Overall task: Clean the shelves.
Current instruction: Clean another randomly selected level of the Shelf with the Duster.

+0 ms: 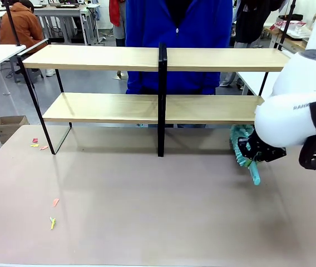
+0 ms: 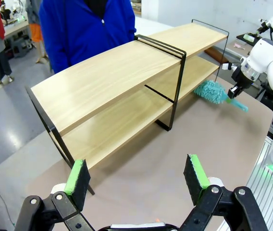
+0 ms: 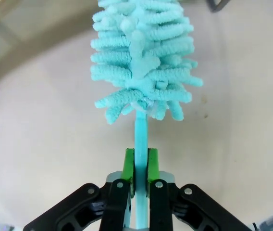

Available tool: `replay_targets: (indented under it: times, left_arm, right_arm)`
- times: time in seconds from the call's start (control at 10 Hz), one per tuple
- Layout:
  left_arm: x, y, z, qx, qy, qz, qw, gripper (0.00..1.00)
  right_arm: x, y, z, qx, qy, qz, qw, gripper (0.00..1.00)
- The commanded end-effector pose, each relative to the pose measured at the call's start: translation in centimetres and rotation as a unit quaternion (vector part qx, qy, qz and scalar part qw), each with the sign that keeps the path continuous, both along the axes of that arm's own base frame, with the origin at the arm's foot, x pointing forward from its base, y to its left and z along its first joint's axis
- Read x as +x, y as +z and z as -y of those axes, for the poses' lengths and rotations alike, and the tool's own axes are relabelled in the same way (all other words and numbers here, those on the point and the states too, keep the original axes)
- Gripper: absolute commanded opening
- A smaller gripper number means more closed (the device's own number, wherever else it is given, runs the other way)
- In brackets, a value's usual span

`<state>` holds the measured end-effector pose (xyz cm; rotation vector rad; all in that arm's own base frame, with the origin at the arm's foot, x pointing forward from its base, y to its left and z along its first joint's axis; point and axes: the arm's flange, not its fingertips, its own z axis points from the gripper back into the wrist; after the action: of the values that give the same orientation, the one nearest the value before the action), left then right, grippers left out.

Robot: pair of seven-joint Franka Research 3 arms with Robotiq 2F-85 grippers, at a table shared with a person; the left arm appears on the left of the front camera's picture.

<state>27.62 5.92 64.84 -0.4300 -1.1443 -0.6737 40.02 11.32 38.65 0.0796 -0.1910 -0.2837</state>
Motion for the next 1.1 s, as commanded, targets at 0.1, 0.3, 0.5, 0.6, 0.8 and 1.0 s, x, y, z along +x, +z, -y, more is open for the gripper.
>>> replay_targets:
  times: [0.1,0.3,0.5,0.6,0.8,1.0]
  left_arm:
    - [0.1,0.0,0.1,-0.001,0.000,0.001,1.000,1.00]
    - [0.1,0.0,0.1,-0.001,0.000,0.001,1.000,1.00]
    - [0.1,0.0,0.1,-0.001,0.000,0.001,1.000,1.00]
    - [0.1,0.0,0.1,-0.001,0.000,0.001,1.000,1.00]
    - [0.1,0.0,0.1,-0.001,0.000,0.001,1.000,1.00]
    - [0.1,0.0,0.1,-0.001,0.000,0.001,1.000,1.00]
  right_arm:
    - [-3.3,1.8,2.5,0.034,0.096,-0.073,0.992,0.12]
    - [-4.5,4.7,7.8,0.057,0.155,-0.122,0.979,0.12]
    - [-7.6,8.6,14.9,0.071,0.217,-0.159,0.961,0.12]
    - [-9.0,10.8,18.1,0.088,0.272,-0.191,0.939,0.12]
    - [-11.2,15.6,24.0,0.127,0.385,-0.206,0.890,0.12]
    - [-12.1,19.1,28.0,0.164,0.471,-0.111,0.860,0.12]
